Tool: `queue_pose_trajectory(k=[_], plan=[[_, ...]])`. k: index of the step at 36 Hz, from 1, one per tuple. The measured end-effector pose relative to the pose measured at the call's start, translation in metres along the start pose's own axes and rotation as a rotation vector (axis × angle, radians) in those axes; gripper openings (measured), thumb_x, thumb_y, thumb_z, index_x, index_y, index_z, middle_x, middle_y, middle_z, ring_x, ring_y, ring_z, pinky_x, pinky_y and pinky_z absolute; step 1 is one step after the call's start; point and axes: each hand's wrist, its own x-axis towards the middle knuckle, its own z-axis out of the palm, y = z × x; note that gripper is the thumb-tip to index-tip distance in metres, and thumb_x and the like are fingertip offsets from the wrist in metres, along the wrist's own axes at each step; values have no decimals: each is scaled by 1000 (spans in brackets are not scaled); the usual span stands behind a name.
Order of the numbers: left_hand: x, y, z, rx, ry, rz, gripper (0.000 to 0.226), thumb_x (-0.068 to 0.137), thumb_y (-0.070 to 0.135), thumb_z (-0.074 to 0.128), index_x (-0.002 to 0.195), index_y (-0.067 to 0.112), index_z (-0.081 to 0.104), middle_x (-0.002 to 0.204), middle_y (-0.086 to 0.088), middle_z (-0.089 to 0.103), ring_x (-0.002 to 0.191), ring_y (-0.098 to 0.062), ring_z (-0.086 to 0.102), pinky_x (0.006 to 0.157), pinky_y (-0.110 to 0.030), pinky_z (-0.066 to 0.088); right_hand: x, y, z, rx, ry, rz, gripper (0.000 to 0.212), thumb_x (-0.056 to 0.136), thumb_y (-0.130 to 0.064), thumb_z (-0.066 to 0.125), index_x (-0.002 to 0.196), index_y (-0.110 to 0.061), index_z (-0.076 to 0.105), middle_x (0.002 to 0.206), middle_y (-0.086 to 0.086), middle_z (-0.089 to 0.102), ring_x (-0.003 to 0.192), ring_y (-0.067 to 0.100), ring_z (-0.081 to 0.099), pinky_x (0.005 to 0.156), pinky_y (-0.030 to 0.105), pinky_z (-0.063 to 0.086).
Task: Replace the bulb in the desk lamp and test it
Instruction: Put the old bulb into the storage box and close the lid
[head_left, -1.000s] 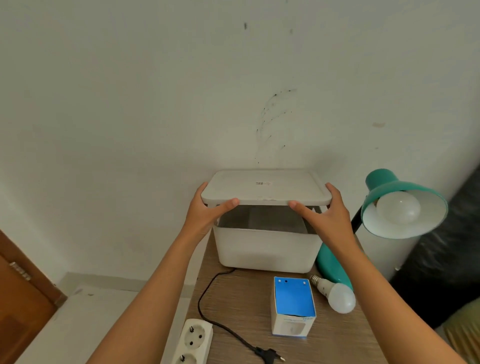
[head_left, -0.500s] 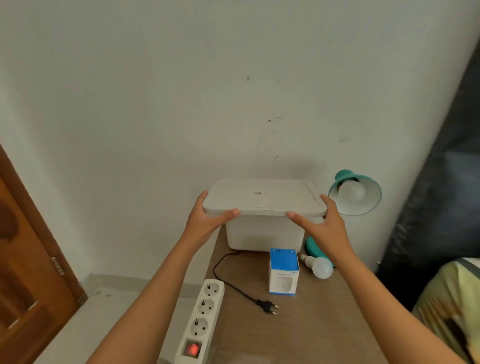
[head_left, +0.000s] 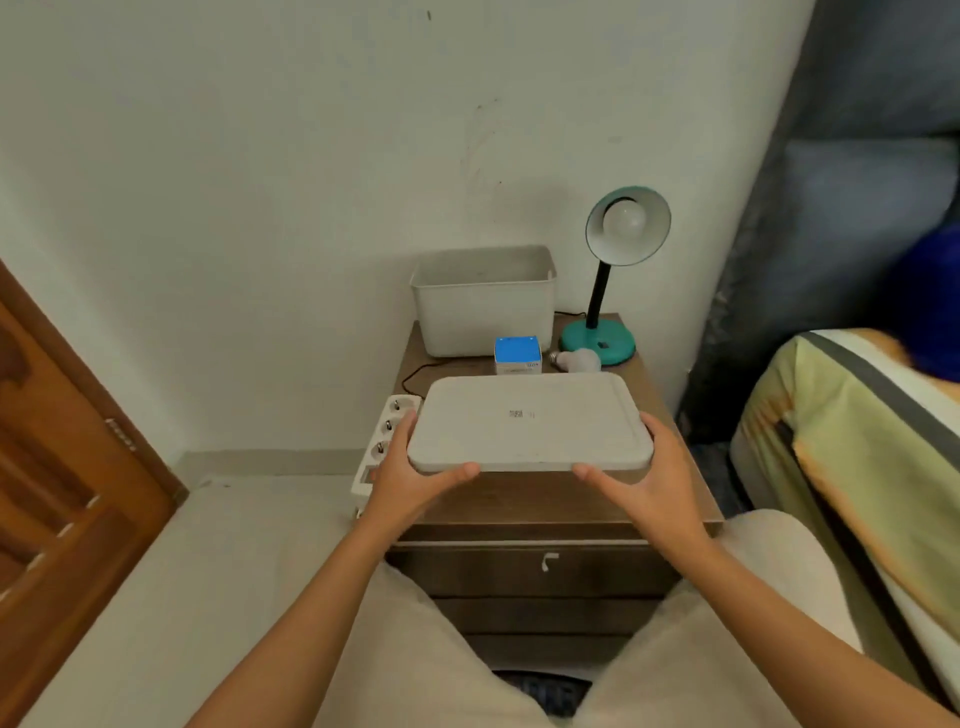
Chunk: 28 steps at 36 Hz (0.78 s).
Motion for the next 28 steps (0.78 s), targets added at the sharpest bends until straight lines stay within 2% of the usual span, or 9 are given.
queue_pose_trajectory(k=[3, 7, 11, 14, 15, 17, 19, 24, 28], plan=[[-8, -22, 10, 50, -28, -38, 105, 64, 31, 84, 146, 22, 19, 136, 8, 37, 124, -10, 36, 103, -31, 36, -10, 27, 4, -65, -86, 112, 94, 60, -42, 83, 137, -23, 32, 138, 0, 43, 120, 9, 40, 101, 31, 37], [-5, -42, 17, 134, -100, -64, 88, 61, 39, 86, 131, 32, 32, 125, 22, 45, 114, 0, 45, 95, -20, 41, -8, 52, 11, -156, -177, 221, 100, 58, -51, 80, 139, -18, 31, 139, 2, 44, 125, 18, 42, 104, 36, 39], [5, -47, 22, 267, -143, 5, 85, 57, 49, 85, 125, 34, 38, 119, 23, 48, 110, 6, 46, 86, -14, 40, 1, 61, 15, -303, -281, 190, 98, 66, -51, 75, 141, -16, 23, 142, 4, 36, 128, 19, 37, 104, 33, 34], [12, -54, 24, 475, -155, 22, 94, 54, 65, 77, 128, 28, 33, 125, 10, 44, 116, -7, 44, 90, -25, 41, 14, 64, 14, -350, -310, 163, 85, 73, -47, 71, 137, -13, 28, 139, 8, 38, 125, 21, 37, 99, 29, 31], [14, -56, 25, 536, -165, 39, 103, 54, 71, 73, 135, 24, 28, 134, 7, 40, 127, -14, 39, 100, -33, 39, 18, 65, 15, -356, -312, 169, 82, 75, -47, 69, 137, -11, 28, 140, 8, 38, 126, 22, 37, 100, 29, 30], [17, -56, 27, 618, -219, -3, 123, 58, 76, 66, 148, 16, 8, 156, 0, 13, 145, -21, 9, 118, -42, 17, 26, 67, 18, -383, -308, 174, 79, 80, -47, 63, 139, -10, 26, 144, 9, 35, 130, 24, 33, 105, 32, 29], [21, -58, 30, 704, -252, -41, 130, 60, 80, 58, 148, 14, -10, 159, -3, -10, 145, -17, -13, 119, -38, -1, 34, 70, 24, -428, -292, 177, 78, 82, -50, 59, 140, -9, 26, 146, 10, 33, 132, 25, 32, 109, 35, 28], [32, -57, 34, 782, -279, -51, 135, 55, 91, 44, 147, 14, -19, 156, -5, -23, 143, -19, -22, 117, -38, -7, 42, 77, 37, -537, -282, 199, 90, 81, -61, 50, 144, -9, 15, 153, 13, 21, 140, 29, 24, 115, 46, 27], [38, -56, 35, 802, -295, -34, 132, 57, 89, 45, 146, 14, -19, 155, -5, -25, 143, -18, -21, 117, -37, -7, 47, 77, 43, -576, -268, 205, 90, 82, -61, 48, 146, -8, 12, 155, 14, 16, 142, 30, 20, 116, 47, 25]])
